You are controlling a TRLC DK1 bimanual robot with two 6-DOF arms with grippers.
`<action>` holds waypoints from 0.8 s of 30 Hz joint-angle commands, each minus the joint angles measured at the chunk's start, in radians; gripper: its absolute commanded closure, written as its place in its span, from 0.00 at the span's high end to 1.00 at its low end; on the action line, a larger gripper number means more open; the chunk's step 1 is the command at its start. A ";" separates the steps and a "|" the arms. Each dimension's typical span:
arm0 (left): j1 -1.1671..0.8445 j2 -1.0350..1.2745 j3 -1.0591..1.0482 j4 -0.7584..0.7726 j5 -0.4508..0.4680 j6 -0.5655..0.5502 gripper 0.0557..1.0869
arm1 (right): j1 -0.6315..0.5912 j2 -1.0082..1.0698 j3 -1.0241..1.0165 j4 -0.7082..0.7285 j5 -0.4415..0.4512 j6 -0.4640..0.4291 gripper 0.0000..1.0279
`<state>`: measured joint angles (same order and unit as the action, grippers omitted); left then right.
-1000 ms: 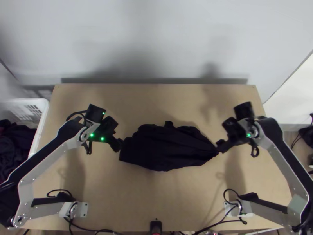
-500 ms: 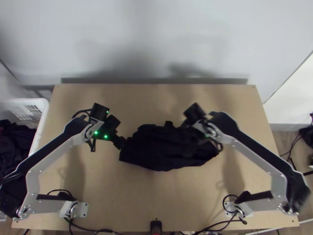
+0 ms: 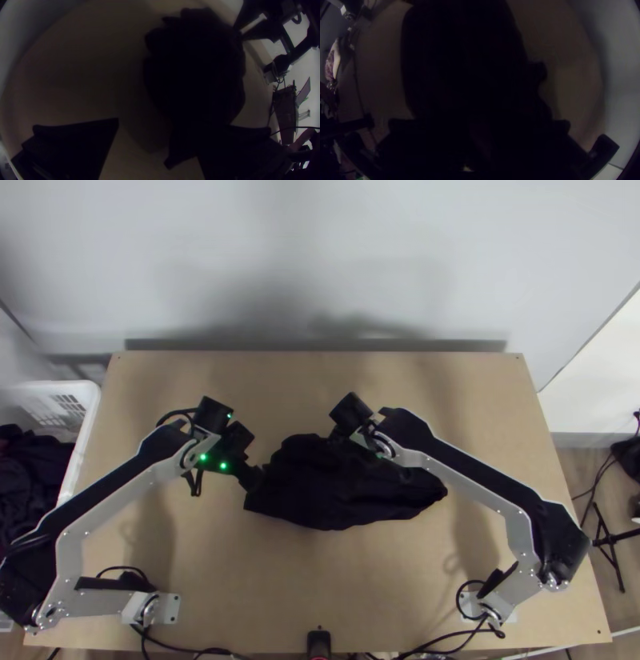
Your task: Fold the t-shirt
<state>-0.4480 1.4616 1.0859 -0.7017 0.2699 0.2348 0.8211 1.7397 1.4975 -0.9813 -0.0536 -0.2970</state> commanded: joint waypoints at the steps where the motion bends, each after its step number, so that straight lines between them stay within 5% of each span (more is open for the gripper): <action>1: -0.035 -0.029 -0.020 -0.012 0.009 -0.012 0.95 | 0.006 0.024 -0.010 0.059 -0.008 -0.044 0.03; 18: 0.063 -0.113 -0.018 -0.074 0.028 0.012 0.95 | -0.033 -0.158 0.118 -0.033 -0.022 -0.060 0.03; 24: 0.146 -0.109 -0.006 -0.073 0.028 0.034 0.95 | -0.077 -0.204 0.313 -0.034 -0.023 -0.044 0.03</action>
<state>-0.3698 1.3567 1.0714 -0.7692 0.2958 0.2455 0.7837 1.5826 1.6428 -1.0027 -0.0772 -0.3519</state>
